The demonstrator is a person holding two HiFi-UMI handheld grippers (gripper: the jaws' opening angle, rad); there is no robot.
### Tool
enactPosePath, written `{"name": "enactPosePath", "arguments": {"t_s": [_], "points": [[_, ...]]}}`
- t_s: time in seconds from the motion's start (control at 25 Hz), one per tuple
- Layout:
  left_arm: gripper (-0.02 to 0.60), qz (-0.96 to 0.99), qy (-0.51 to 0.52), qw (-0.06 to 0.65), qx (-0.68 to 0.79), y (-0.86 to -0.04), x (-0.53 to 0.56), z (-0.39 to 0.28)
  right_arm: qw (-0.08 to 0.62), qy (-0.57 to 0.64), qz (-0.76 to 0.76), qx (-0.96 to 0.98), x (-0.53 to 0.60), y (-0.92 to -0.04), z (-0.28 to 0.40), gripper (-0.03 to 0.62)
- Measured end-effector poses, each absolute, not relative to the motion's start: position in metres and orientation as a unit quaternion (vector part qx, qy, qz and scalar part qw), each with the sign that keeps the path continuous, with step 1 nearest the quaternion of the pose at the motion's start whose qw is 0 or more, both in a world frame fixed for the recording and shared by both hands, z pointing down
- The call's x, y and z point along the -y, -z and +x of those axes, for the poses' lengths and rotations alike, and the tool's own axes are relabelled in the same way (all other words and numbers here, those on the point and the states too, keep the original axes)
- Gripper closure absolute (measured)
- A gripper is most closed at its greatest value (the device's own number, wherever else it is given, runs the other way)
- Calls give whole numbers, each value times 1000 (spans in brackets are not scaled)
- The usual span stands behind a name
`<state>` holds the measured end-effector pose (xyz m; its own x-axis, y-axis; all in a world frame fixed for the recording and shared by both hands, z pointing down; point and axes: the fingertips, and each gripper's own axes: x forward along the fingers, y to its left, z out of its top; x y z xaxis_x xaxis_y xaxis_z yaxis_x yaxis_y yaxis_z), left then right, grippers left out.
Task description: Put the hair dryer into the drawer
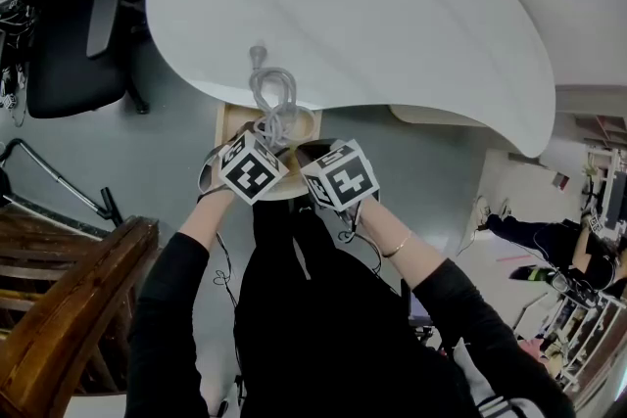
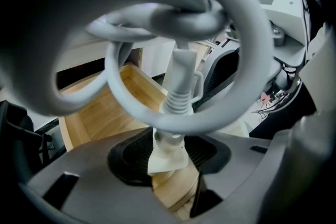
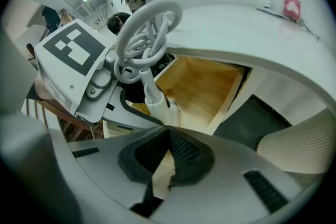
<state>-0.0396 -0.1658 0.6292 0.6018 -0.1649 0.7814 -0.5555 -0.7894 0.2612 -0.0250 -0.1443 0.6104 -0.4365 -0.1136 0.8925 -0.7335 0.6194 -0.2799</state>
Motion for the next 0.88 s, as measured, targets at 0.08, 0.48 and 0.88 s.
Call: {"name": "enactPosePath", "arguments": {"t_s": [0.08,0.48,0.88], "points": [[377,858,-398,251,205,-631,164,-38,455,-338,274,777,145,-610,-24,591],[354,852,-404,261,206,-634,161,-40,458,-328,278,778,147,-608,-16,591],[348,858,-387,240,239,-607,158,-58,456,-311,275,787,142,-600,-14,591]]}}
